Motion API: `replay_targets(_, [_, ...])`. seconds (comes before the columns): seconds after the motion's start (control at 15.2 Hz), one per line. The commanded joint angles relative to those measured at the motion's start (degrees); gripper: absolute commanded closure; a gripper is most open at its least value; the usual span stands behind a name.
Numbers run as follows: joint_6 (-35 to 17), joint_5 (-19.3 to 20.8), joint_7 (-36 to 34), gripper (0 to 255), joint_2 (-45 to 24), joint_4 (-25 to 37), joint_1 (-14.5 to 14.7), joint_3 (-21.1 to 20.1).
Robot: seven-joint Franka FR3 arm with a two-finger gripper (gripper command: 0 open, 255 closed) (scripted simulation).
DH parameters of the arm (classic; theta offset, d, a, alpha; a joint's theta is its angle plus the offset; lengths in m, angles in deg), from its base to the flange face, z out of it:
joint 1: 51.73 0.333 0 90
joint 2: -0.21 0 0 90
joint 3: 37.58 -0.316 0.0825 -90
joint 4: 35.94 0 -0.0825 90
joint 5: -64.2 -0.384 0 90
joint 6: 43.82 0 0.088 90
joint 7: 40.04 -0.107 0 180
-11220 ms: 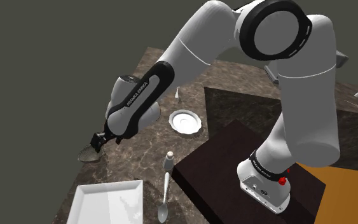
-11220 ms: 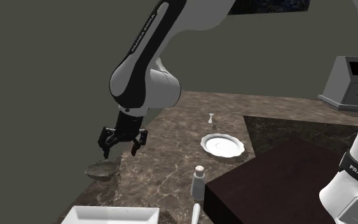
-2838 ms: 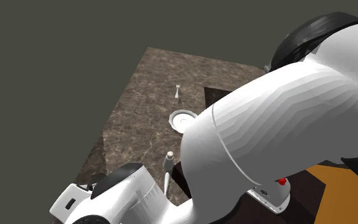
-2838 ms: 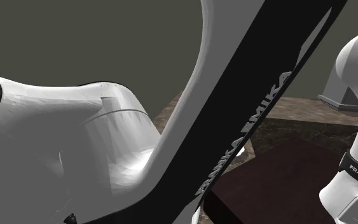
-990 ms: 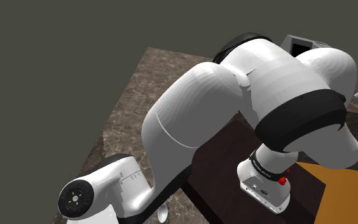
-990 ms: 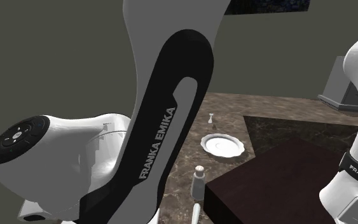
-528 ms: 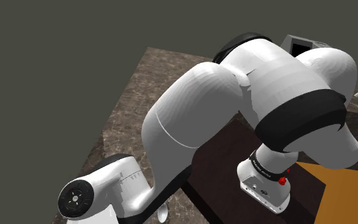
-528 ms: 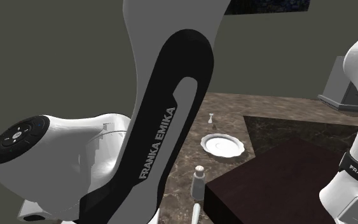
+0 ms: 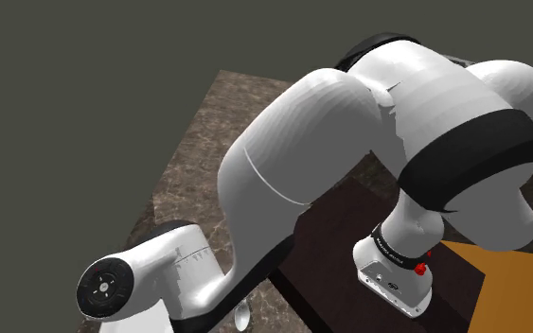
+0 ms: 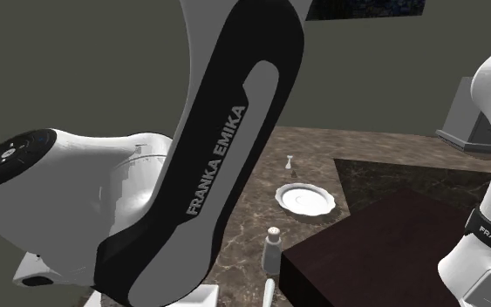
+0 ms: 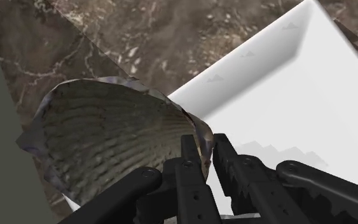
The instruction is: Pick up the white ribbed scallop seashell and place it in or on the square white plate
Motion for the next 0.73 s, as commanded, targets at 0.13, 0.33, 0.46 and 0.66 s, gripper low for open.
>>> replay_targets(0.13, [1.7,-0.2,0.8,255,3.2,-1.4,0.0,-0.2])
replay_targets(0.33, [3.1,-0.5,1.4,255,5.2,-2.0,-0.1,-0.3])
replay_targets(0.46, [4.0,-0.7,1.9,255,6.5,-2.3,-0.1,-0.4])
replay_targets(0.66, [5.0,-0.6,-0.4,255,7.9,-3.6,1.9,-0.9])
